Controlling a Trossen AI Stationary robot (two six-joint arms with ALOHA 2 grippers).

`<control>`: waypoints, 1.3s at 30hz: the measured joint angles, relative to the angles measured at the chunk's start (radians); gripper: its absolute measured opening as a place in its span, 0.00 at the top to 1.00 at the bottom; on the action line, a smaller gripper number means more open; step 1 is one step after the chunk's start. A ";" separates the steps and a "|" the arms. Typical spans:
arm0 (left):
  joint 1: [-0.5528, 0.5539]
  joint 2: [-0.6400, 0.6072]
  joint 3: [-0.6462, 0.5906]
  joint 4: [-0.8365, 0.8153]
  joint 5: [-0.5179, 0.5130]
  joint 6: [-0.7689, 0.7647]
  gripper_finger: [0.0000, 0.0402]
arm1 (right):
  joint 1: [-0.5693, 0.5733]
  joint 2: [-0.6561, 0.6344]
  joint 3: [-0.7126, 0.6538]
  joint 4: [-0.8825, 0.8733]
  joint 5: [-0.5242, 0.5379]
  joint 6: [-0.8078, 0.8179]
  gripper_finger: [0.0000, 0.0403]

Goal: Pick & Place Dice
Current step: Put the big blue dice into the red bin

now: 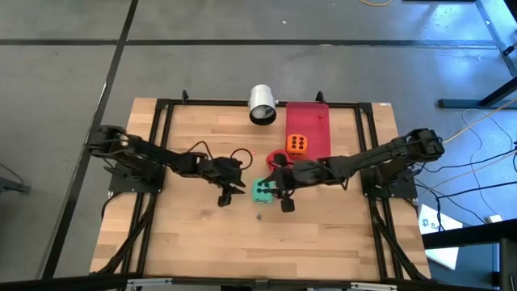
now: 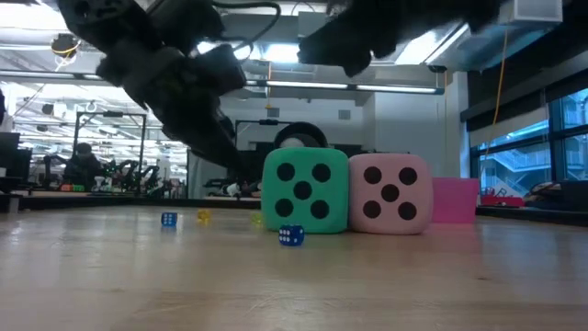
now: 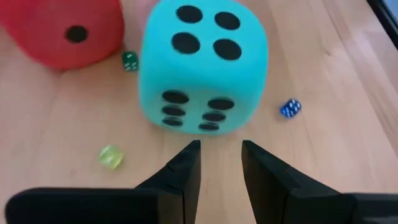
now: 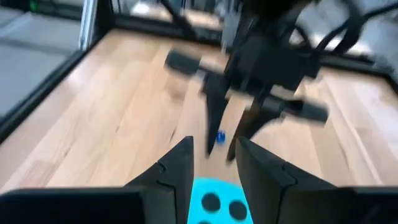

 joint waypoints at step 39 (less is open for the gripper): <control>-0.143 -0.695 -0.209 -0.368 -0.281 -0.051 0.79 | 0.188 0.534 0.775 -0.951 0.468 0.316 0.23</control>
